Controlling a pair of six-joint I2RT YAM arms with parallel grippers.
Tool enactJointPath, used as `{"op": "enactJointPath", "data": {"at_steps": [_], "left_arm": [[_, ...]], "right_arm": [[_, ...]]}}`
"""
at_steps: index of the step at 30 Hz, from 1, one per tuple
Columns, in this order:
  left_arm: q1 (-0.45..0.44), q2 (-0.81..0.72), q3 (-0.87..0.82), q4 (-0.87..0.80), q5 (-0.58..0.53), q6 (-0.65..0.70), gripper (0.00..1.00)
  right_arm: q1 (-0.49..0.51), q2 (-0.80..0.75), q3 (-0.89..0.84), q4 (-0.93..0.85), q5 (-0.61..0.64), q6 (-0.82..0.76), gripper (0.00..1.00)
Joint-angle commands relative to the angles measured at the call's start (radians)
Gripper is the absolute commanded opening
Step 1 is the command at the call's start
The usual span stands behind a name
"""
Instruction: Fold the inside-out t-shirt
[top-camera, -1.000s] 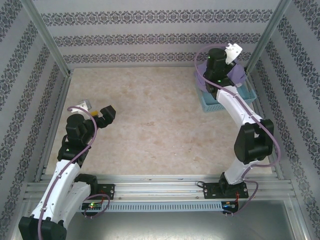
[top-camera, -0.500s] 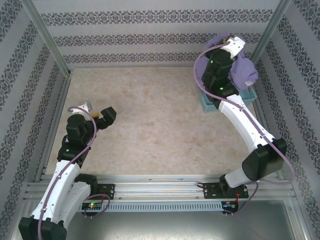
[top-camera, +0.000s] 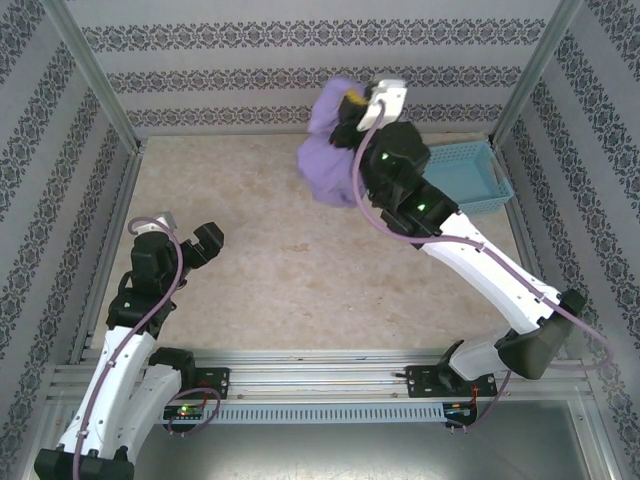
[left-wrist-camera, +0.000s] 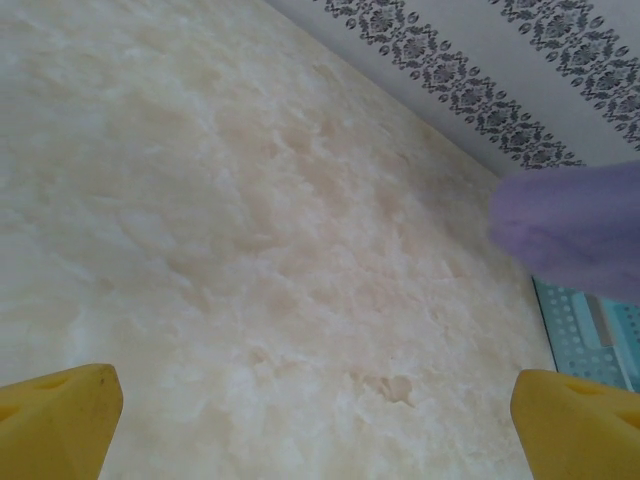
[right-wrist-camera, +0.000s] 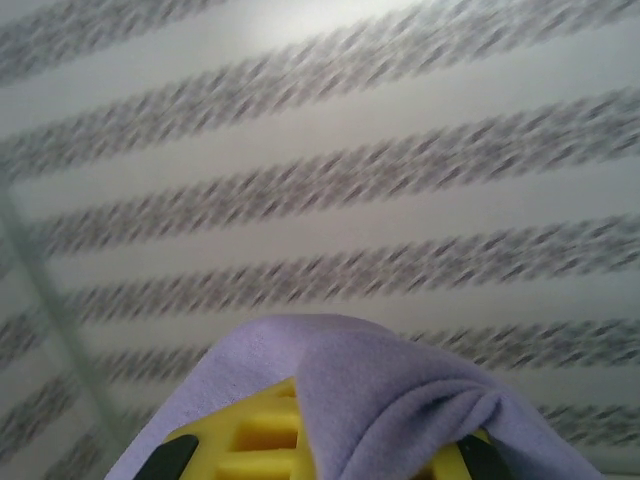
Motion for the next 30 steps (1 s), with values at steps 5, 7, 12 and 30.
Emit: {"op": "enactJointPath", "data": {"at_steps": [5, 7, 12, 30], "left_arm": [[-0.006, -0.004, 0.030, -0.124, 0.059, 0.012, 1.00], [-0.007, 0.040, 0.023, -0.139, 0.101, 0.014, 1.00], [-0.053, 0.200, -0.001, -0.139, 0.150, 0.009, 1.00], [-0.373, 0.739, 0.114, 0.016, 0.027, -0.031, 0.84]], "right_arm": [[0.046, -0.175, -0.423, -0.117, -0.257, 0.108, 0.12], [0.043, -0.225, -0.550, -0.164, -0.203, 0.149, 0.30], [0.002, -0.346, -0.742, -0.320, -0.184, 0.251, 0.57], [0.121, -0.152, -0.878, -0.258, -0.458, 0.507, 0.80]]}}
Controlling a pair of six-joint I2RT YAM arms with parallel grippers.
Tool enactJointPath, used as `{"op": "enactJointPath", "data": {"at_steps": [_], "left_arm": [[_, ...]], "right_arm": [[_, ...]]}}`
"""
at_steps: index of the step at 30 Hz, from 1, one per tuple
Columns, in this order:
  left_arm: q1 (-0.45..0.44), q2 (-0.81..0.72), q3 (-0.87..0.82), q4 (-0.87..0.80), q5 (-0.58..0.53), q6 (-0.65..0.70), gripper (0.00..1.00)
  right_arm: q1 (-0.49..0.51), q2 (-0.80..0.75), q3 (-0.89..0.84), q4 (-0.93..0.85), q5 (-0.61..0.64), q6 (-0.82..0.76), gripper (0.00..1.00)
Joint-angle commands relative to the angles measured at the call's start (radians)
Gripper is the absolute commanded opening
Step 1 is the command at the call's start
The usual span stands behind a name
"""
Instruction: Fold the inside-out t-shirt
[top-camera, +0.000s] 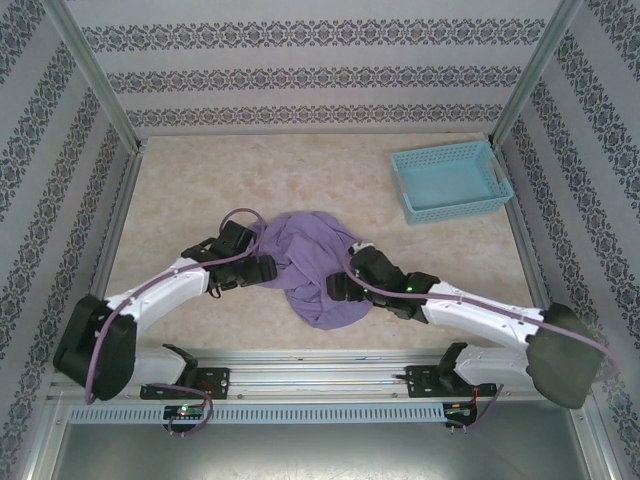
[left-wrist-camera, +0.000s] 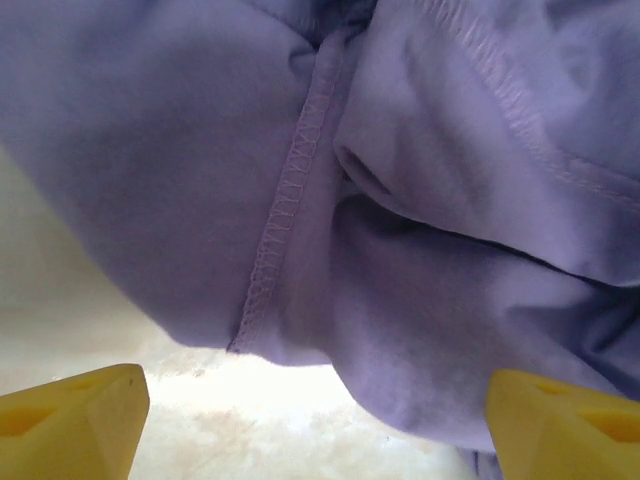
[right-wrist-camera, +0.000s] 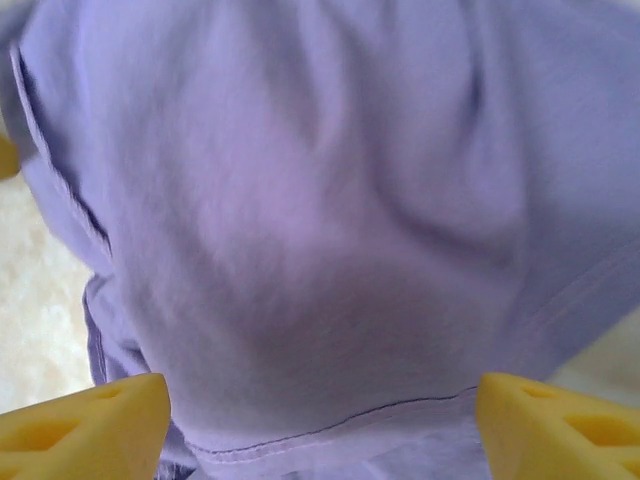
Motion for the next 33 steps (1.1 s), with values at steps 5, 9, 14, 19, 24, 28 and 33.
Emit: {"op": "enactJointPath", "data": {"at_steps": [5, 9, 14, 19, 24, 28, 33], "left_arm": [[-0.017, 0.137, 0.025, 0.123, 0.061, -0.037, 0.70], [-0.017, 0.175, 0.035, 0.138, 0.080, -0.030, 0.58], [-0.014, 0.190, 0.058, 0.110, 0.060, -0.005, 0.30], [-0.003, 0.122, 0.065, 0.095, 0.032, 0.007, 0.04], [0.055, -0.043, 0.120, 0.014, -0.011, 0.041, 0.00], [0.120, -0.234, 0.236, -0.086, -0.094, 0.083, 0.00], [0.168, -0.459, 0.348, -0.121, -0.244, 0.137, 0.00]], "right_arm": [[0.070, 0.170, 0.091, 0.005, 0.049, 0.004, 0.78], [0.073, 0.218, 0.134, -0.034, 0.098, 0.003, 0.62], [0.083, 0.195, 0.162, -0.104, 0.242, -0.027, 0.24], [0.082, 0.100, 0.155, -0.172, 0.376, -0.086, 0.01], [0.061, -0.044, 0.187, -0.247, 0.436, -0.185, 0.00], [-0.020, -0.162, 0.308, -0.362, 0.449, -0.272, 0.00], [-0.120, -0.269, 0.473, -0.465, 0.436, -0.337, 0.00]]}}
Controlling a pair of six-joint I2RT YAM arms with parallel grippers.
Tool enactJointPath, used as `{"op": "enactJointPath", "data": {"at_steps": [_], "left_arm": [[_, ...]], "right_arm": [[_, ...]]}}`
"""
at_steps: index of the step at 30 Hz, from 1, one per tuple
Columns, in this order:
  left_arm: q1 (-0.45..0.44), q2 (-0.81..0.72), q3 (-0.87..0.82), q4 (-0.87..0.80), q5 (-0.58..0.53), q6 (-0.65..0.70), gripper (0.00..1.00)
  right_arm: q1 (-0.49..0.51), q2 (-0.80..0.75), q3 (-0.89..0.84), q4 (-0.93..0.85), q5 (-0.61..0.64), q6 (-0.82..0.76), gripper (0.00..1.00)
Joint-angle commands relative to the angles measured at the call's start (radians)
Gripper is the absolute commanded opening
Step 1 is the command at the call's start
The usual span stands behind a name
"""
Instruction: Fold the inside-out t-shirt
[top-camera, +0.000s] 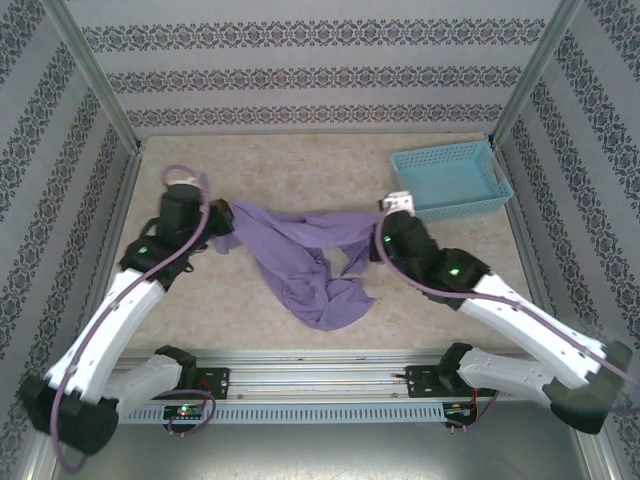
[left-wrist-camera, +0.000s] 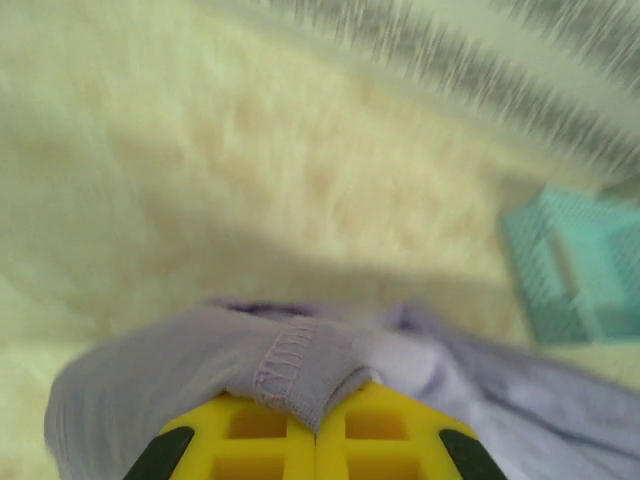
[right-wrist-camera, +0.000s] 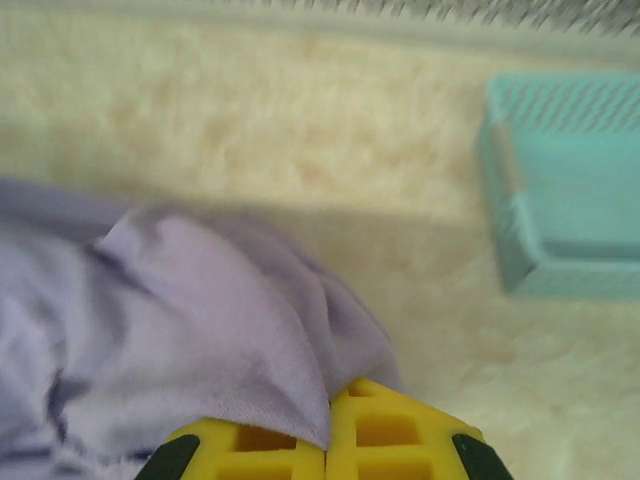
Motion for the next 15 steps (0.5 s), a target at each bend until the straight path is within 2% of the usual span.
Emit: {"op": "enactJointPath", "data": {"at_steps": [1, 7, 15], "left_arm": [[0.020, -0.119, 0.056, -0.072, -0.146, 0.081, 0.00], [0.023, -0.108, 0.069, -0.166, -0.231, 0.122, 0.00], [0.039, 0.116, 0.030, -0.226, -0.098, 0.114, 0.00]], "right_arm": [[-0.053, -0.062, 0.093, -0.111, 0.021, -0.070, 0.00], [-0.143, -0.120, 0.037, -0.127, -0.057, -0.021, 0.00], [-0.253, -0.045, -0.114, -0.089, -0.209, 0.086, 0.00]]}}
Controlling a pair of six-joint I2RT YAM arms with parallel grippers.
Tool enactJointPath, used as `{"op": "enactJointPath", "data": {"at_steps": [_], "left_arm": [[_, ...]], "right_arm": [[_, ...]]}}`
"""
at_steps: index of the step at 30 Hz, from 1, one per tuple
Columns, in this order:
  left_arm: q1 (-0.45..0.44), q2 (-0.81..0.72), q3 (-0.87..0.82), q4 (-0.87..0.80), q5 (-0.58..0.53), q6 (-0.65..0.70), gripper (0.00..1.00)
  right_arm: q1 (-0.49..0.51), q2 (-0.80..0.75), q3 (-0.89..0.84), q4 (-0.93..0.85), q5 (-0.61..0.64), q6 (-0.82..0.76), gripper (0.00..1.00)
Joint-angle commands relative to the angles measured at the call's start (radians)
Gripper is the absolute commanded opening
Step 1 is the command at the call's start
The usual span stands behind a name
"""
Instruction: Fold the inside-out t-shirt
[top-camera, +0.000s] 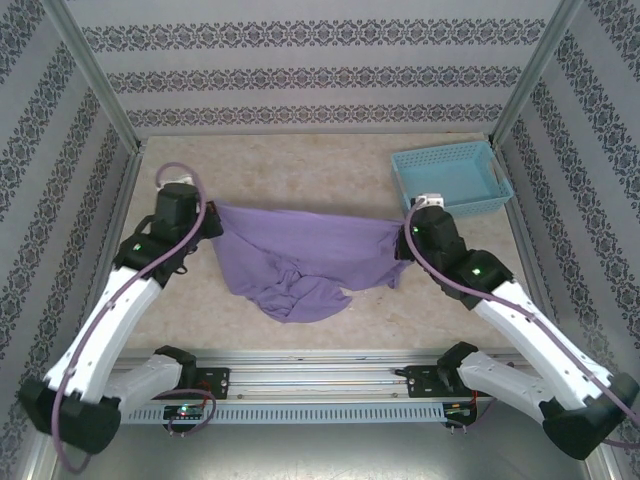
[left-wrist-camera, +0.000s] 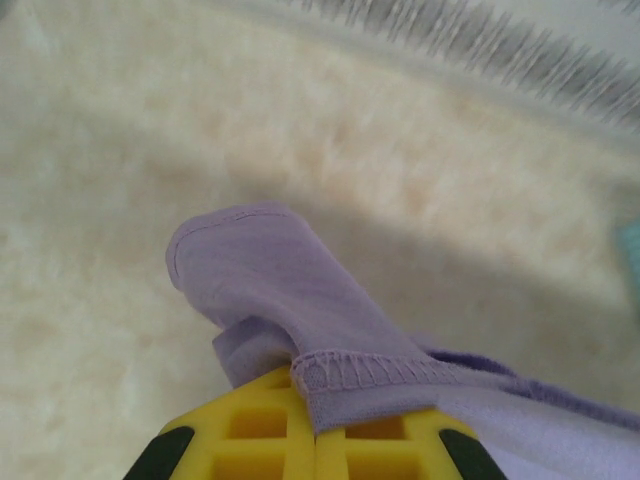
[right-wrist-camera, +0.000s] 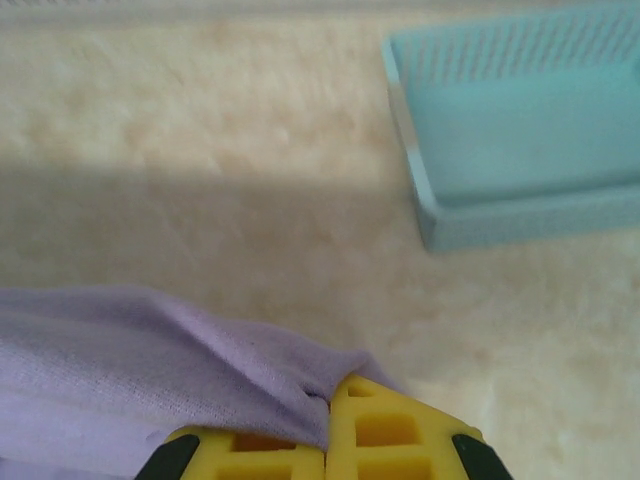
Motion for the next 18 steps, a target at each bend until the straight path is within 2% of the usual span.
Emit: {"op": "enactJointPath", "data": {"at_steps": [1, 6, 9, 12, 15, 17, 18], "left_arm": [[0.019, 0.068, 0.019, -0.084, 0.022, 0.019, 0.00], [0.086, 0.217, 0.242, -0.079, 0.066, 0.024, 0.00], [0.121, 0.378, 0.536, -0.078, 0.146, 0.013, 0.00], [0.121, 0.589, 0.932, -0.131, 0.237, 0.017, 0.00], [0.120, 0.759, 1.326, -0.234, 0.265, 0.012, 0.00], [0.120, 0.818, 1.498, -0.260, 0.297, 0.012, 0.00], [0.121, 0.824, 1.529, -0.251, 0.320, 0.018, 0.00]], "right_arm": [[-0.040, 0.024, -0.010, 0.001, -0.085, 0.054, 0.00], [-0.056, 0.057, 0.149, -0.039, -0.092, 0.003, 0.00], [-0.062, 0.048, 0.277, -0.056, -0.056, -0.054, 0.00], [-0.095, 0.092, 0.492, -0.119, -0.041, -0.113, 0.00], [-0.096, 0.129, 0.666, -0.161, -0.004, -0.159, 0.00], [-0.094, 0.122, 0.729, -0.174, 0.002, -0.165, 0.00], [-0.085, 0.107, 0.741, -0.175, 0.000, -0.164, 0.00]]}}
